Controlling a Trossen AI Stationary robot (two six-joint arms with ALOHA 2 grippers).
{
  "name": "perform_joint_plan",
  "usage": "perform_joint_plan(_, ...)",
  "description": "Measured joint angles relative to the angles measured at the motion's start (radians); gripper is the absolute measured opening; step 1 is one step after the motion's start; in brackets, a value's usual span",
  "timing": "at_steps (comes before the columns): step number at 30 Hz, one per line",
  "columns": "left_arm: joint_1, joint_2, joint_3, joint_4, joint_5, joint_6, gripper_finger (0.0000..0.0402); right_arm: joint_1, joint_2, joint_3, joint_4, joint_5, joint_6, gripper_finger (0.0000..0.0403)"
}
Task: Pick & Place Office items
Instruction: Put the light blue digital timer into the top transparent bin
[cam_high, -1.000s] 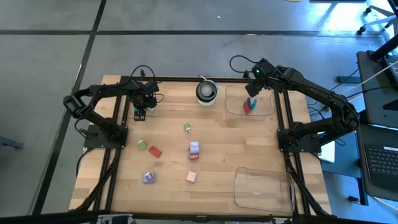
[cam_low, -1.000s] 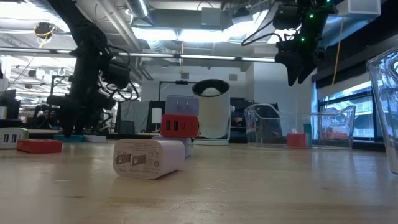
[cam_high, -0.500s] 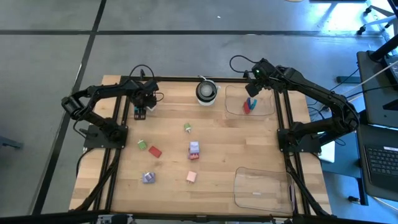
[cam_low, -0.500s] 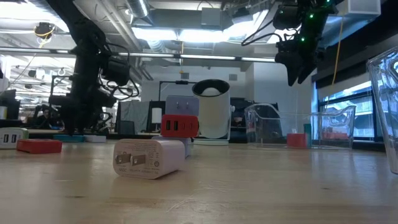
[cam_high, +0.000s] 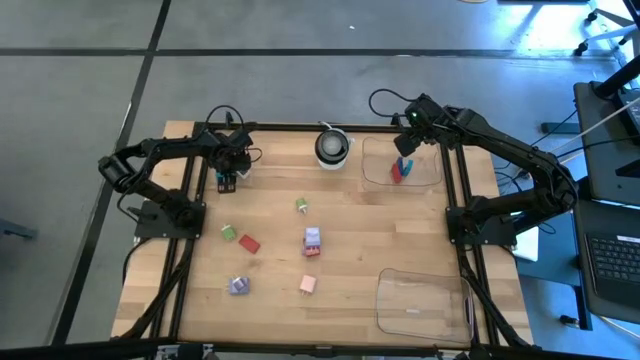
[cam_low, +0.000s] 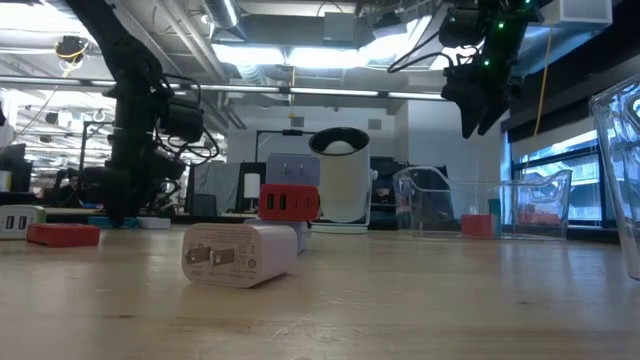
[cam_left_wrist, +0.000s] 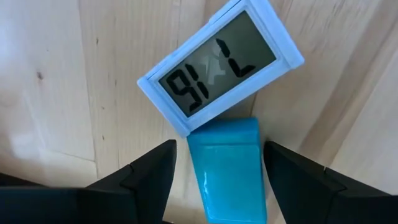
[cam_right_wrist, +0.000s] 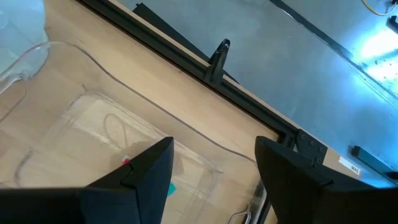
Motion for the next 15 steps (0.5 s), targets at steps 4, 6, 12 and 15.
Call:
perform_joint_plan(4,0.000,0.000,-0.001,-0.001,0.010,-0.013,0.0228,0.000,0.000,0.000,0.000,0.000,0.000,0.0228)
perform_joint_plan(6,0.000,0.000,-0.001,-0.004,0.020,-0.015,0.0213,0.000,0.000,0.000,0.000,0.000,0.001,0.0228)
perform_joint_plan(12,-0.003,0.000,0.002,-0.007,0.023,-0.038,0.0151,0.000,0.000,0.000,0.000,0.000,0.003,0.0228)
perform_joint_plan(15,-0.008,-0.001,0.030,-0.025,0.039,-0.109,0.0150,0.000,0.000,0.000,0.000,0.000,0.003,0.0228)
